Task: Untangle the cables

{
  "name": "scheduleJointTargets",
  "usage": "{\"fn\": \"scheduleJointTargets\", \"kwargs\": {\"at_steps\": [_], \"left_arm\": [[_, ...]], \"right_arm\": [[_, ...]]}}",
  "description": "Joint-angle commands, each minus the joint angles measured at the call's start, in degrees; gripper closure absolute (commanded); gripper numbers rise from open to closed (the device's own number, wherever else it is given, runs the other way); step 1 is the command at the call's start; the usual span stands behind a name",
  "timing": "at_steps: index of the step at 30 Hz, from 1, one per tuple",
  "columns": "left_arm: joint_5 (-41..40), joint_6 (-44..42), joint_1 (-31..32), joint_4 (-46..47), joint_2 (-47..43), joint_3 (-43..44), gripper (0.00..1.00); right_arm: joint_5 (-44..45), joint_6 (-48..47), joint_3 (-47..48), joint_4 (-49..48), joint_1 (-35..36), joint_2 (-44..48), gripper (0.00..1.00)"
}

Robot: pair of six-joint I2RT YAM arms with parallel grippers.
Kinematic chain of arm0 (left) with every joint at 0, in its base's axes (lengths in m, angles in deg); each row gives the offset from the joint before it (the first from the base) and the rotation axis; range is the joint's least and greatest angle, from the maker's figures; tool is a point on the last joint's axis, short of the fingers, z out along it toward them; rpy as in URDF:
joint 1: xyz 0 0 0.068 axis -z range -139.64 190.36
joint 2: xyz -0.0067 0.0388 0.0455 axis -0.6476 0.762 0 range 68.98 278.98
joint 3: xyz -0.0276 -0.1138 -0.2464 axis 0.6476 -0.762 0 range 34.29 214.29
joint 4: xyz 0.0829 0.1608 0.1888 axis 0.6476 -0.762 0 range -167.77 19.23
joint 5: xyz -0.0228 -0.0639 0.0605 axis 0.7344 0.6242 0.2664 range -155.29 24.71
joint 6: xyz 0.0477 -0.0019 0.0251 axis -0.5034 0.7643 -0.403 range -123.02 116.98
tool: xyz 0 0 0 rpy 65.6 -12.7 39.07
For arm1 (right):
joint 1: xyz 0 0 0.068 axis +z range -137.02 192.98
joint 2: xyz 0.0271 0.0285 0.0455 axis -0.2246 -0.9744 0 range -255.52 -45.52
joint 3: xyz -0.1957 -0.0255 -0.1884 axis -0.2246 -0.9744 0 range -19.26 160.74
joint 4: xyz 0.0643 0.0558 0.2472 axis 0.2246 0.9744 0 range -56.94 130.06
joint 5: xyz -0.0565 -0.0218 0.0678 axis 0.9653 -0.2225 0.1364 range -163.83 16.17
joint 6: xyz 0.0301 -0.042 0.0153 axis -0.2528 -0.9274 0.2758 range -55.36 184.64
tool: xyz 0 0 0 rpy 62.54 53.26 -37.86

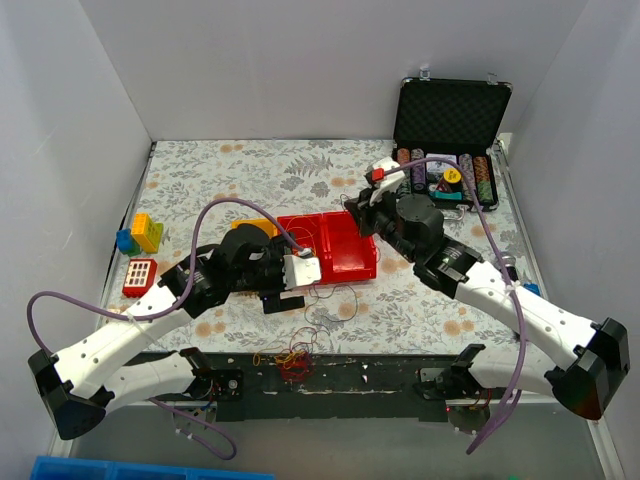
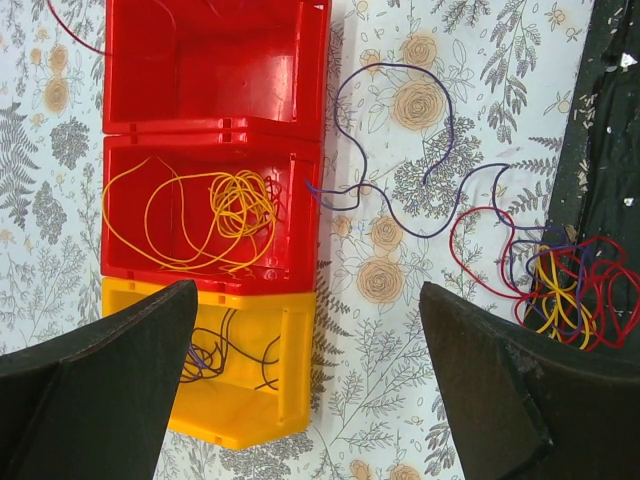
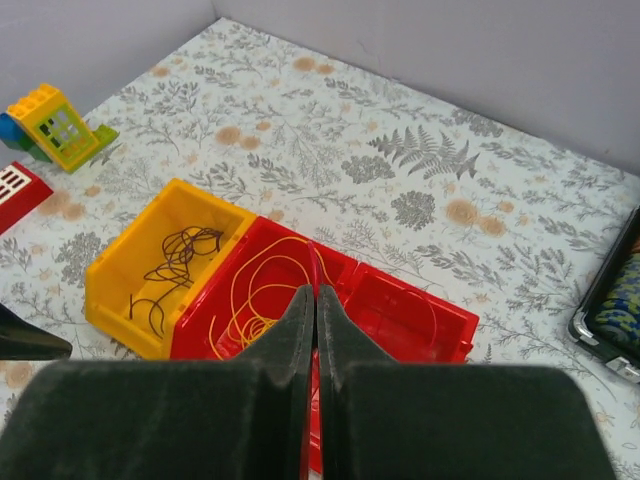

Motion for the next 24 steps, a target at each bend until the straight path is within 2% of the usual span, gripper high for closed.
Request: {"fn": "scheduleJointTargets", "kwargs": {"at_steps": [1,7,15,21,24], "left_arm": [[0.31,-0.56,-0.59,0.73,-0.68,-0.08,0.06],[0.49,-0.56,-0.76,1.17,-0.59,0.09,0.05],[0.22,-0.56,-1.29,1.26,-1.47,-0.96,0.05],[0.23,-0.56,-1.38,1.26,-1.91,-1.49,0.05],[0.22,-0.56,-1.38,1.43,-2.00,-1.40,0.05]], "right_arm": [[-1.02,1.25,0.04,-1.95,0.02,-1.77,0.99],[0.65,0.81,4.79,-0.55,-0.24,-8.97,0.99],[2.67,-2.18,9.27,-4.32,-0.94,-17.94,0.99],[4.69,-2.01,11.82,-5.56,-1.03,-21.81,0.99],[5.13,-1.57,10.07,-5.47,-1.12,-21.47,0.99]]}}
